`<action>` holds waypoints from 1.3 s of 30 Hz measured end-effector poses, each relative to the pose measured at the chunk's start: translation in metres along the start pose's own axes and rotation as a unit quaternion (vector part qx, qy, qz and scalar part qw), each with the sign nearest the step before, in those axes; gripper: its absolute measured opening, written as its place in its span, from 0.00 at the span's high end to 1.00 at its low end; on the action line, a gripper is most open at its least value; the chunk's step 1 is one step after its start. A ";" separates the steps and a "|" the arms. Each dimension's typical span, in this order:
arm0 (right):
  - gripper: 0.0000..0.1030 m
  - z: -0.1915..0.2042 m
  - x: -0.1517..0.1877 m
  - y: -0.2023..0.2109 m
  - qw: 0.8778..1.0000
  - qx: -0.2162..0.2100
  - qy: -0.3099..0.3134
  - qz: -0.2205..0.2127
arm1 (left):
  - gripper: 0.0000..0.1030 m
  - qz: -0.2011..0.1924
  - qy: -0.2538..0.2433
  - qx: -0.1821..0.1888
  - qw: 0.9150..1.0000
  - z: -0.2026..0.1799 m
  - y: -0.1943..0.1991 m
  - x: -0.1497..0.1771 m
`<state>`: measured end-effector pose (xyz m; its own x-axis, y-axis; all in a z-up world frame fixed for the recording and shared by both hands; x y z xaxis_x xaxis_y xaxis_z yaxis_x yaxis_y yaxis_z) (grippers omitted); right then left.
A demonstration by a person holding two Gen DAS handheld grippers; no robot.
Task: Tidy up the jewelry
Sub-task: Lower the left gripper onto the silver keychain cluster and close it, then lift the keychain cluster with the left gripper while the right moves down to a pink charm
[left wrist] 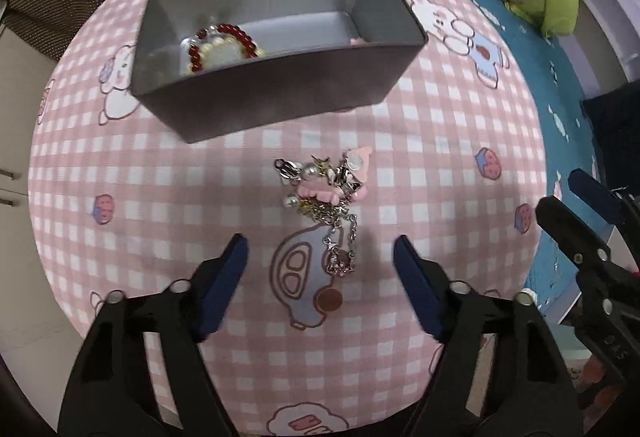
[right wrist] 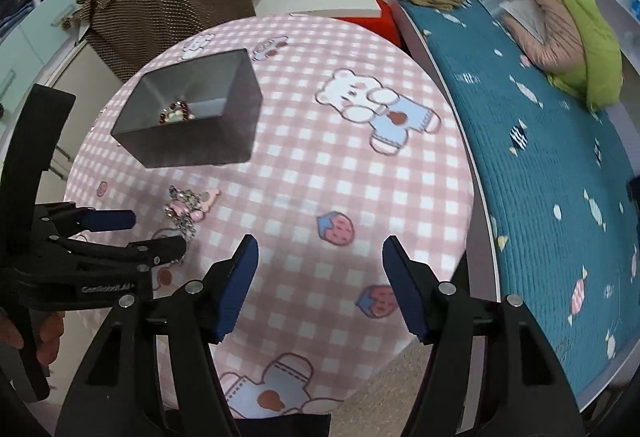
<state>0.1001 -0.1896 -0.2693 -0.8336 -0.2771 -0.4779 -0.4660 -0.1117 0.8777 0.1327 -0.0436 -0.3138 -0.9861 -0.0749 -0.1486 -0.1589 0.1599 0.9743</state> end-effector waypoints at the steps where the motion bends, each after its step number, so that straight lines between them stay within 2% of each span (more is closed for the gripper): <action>1: 0.40 -0.001 0.001 -0.001 1.000 0.001 -0.002 0.002 | 0.35 0.002 -0.001 -0.003 1.000 -0.002 -0.004 0.000; 5: 0.40 -0.003 0.006 -0.001 1.000 0.001 -0.009 0.004 | 0.44 0.018 -0.007 -0.017 1.000 -0.006 -0.017 0.002; 8: 0.40 -0.004 0.008 -0.001 1.000 -0.001 -0.013 0.004 | 0.49 0.007 -0.025 -0.043 0.999 -0.013 -0.020 0.003; 9: 0.40 -0.004 0.008 -0.001 1.000 -0.002 -0.014 0.004 | 0.57 0.001 -0.035 -0.056 0.998 -0.016 -0.020 0.003; 11: 0.40 -0.005 0.009 -0.001 1.000 -0.002 -0.015 0.005 | 0.76 -0.001 -0.043 -0.051 0.998 -0.020 -0.020 0.003; 12: 0.40 -0.005 0.009 -0.002 1.000 -0.002 -0.016 0.006 | 0.90 0.001 -0.046 -0.048 0.998 -0.021 -0.019 0.003; 15: 0.40 -0.006 0.008 -0.001 1.000 -0.006 -0.018 0.004 | 0.91 0.008 -0.037 -0.037 0.999 -0.023 -0.017 0.002; 17: 0.40 -0.007 0.007 0.000 1.000 -0.006 -0.017 0.001 | 0.97 0.008 -0.033 -0.029 0.999 -0.024 -0.014 0.000; 19: 0.40 -0.008 0.005 0.001 1.000 -0.007 -0.018 -0.003 | 0.99 0.004 -0.028 -0.019 0.999 -0.024 -0.007 -0.003; 27: 0.40 0.001 -0.004 -0.001 1.000 -0.023 -0.004 -0.009 | 0.99 -0.020 -0.013 0.004 1.000 -0.017 0.025 -0.009; 34: 0.40 0.011 -0.007 0.000 0.999 -0.033 0.011 -0.014 | 0.99 0.009 -0.003 0.011 1.000 -0.012 0.011 -0.002; 39: 0.40 0.006 -0.003 -0.002 0.999 -0.031 -0.001 -0.009 | 0.99 0.000 -0.006 0.020 1.000 -0.004 0.020 0.001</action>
<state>0.1014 -0.1826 -0.2699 -0.8255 -0.2731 -0.4939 -0.4617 -0.1764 0.8693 0.1289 -0.0442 -0.2938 -0.9865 -0.0632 -0.1512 -0.1609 0.1994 0.9666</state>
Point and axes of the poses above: each gripper's, at about its wrist camera, not at the fingertips, and y roughly against the way its jaws point, z to its left, x to its underside, the point moved 4 cm from there along -y, roughly the way its jaws point, and after that the axes turned 15 degrees about y, right-handed, at the moved point
